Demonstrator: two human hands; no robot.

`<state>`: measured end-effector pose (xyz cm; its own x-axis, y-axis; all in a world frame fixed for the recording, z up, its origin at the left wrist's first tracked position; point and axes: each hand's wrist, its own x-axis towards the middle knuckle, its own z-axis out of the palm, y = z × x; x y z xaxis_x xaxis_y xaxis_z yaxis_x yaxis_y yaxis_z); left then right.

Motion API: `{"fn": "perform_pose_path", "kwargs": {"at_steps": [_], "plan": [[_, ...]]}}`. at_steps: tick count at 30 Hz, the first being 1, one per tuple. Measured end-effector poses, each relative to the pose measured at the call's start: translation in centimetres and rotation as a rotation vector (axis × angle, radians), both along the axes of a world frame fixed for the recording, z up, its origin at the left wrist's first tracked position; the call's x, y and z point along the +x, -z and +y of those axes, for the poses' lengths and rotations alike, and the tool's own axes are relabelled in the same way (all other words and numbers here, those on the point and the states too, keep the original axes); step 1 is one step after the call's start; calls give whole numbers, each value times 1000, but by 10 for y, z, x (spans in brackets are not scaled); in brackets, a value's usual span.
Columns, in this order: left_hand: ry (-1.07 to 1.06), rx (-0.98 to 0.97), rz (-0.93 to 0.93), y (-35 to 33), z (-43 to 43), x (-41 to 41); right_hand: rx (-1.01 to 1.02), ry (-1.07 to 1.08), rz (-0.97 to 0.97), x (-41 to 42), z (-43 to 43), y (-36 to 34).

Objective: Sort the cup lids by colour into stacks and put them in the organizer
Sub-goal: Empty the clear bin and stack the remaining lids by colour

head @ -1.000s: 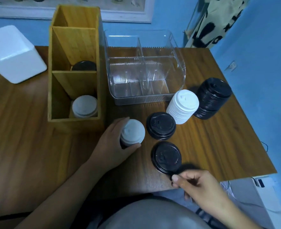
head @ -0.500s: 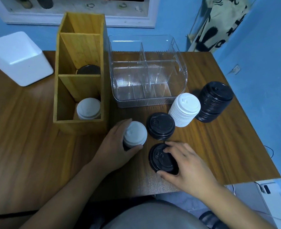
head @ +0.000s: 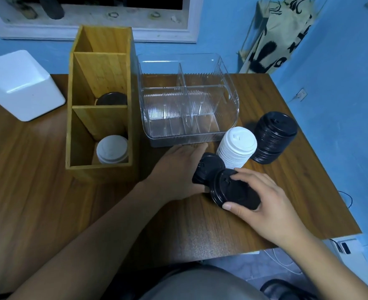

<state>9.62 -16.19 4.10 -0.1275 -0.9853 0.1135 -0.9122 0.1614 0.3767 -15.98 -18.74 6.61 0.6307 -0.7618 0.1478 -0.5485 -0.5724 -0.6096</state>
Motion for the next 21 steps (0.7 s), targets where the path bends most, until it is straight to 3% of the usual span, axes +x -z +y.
{"fn": "perform_pose_path", "kwargs": {"at_steps": [9,21], "plan": [[77,51,129,11,18,-5,37,-83,29,15,-14,4],[104,99,133,10,19,-7,40,-185,188,43,-25,11]]}}
